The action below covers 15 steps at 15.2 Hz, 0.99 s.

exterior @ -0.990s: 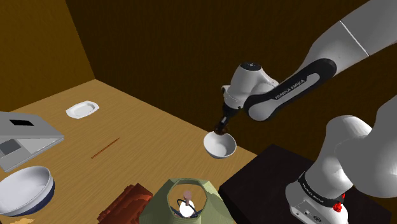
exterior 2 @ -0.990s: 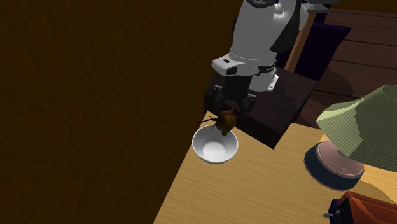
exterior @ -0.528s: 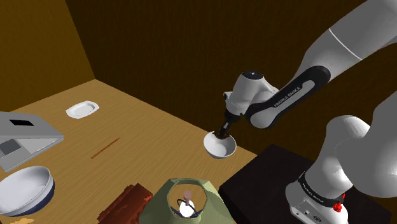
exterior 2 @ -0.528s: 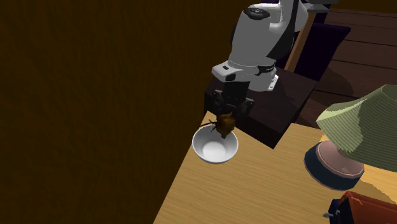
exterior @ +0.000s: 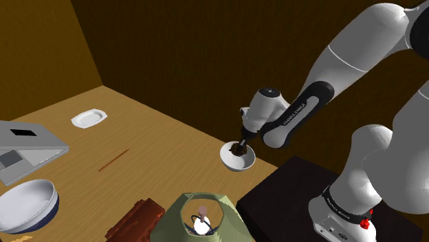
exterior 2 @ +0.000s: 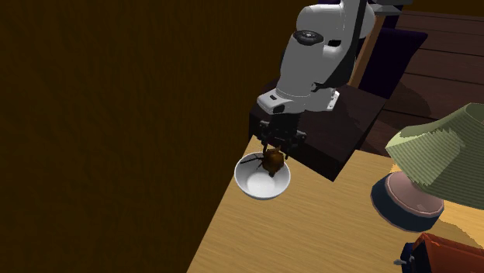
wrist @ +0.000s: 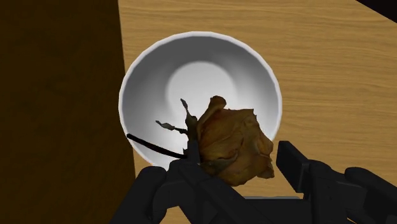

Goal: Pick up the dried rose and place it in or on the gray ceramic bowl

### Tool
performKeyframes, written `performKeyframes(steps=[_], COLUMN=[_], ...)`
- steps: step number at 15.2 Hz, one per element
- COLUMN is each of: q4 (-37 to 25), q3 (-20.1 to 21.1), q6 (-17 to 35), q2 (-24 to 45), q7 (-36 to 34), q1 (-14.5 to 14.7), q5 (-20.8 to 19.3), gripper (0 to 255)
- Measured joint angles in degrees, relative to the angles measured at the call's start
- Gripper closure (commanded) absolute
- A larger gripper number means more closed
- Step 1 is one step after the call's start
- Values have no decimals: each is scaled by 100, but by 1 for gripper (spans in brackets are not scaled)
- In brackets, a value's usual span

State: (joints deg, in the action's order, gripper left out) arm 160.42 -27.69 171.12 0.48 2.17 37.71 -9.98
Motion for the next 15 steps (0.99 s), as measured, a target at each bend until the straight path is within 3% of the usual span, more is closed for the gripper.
performKeyframes(steps=[3, 7, 13, 14, 15], q4=[-10, -66, -98, -98, -99], q3=[208, 946, 1121, 1123, 1124], q6=[317, 723, 782, 782, 783], q2=[354, 826, 911, 912, 913], q7=[448, 1096, 1171, 1172, 1173], q1=[-43, -568, -718, -720, -721], q5=[650, 1543, 1649, 1650, 1651], gripper=[255, 255, 255, 0, 0])
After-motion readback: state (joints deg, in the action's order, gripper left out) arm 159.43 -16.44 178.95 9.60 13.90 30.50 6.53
